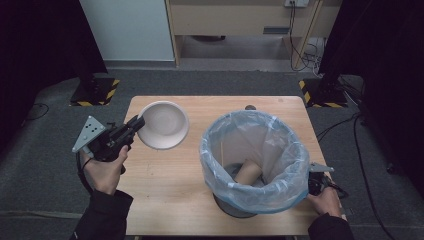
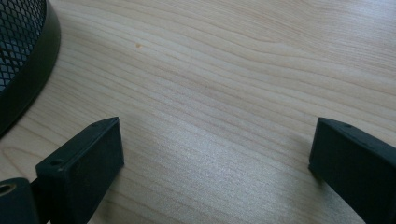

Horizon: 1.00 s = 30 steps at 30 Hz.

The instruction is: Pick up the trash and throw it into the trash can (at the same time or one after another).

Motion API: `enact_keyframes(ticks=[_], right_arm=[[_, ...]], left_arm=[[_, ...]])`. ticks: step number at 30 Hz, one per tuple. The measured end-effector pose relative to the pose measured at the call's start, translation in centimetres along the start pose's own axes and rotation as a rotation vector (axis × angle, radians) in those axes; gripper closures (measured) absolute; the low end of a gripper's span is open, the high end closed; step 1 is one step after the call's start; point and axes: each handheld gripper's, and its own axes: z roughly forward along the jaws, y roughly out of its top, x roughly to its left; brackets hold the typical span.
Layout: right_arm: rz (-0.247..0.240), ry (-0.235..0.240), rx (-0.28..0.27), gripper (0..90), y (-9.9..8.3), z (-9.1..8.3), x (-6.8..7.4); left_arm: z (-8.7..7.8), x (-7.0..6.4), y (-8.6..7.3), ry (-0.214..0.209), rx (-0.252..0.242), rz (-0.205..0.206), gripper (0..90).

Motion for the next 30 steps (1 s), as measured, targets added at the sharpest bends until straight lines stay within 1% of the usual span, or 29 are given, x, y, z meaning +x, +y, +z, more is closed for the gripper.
enact_keyframes(ticks=[3, 4, 10, 13, 19, 26, 30], right_arm=[[0.0, 0.001, 0.003, 3.2, 0.0, 0.0, 0.0], [0.0, 0.001, 0.002, 3.2, 0.0, 0.0, 0.0], [0.0, 0.001, 0.003, 3.2, 0.0, 0.0, 0.0], [0.0, 0.001, 0.002, 3.2, 0.0, 0.0, 0.0], [0.0, 0.0, 0.0, 3.2, 0.0, 0.0, 0.0], [0.0, 0.0, 0.0, 3.2, 0.0, 0.0, 0.0], [-0.001, 0.001, 0.0, 3.1, 0.0, 0.0, 0.0]], left_arm=[[-0.5, -0.3, 0.6, -0.004, -0.026, 0.005, 83.7], [-0.7, -0.4, 0.9, -0.007, -0.043, 0.006, 83.7], [-1.6, -1.0, 1.9, -0.018, -0.094, 0.015, 83.7], [-1.9, -1.2, 2.3, -0.024, -0.115, 0.011, 83.7], [-2.4, -1.8, 3.0, -0.035, -0.152, 0.014, 83.7], [-2.8, -2.4, 3.8, -0.064, -0.189, 0.007, 83.7], [-2.8, -3.0, 4.6, -0.082, -0.213, 0.013, 83.7]])
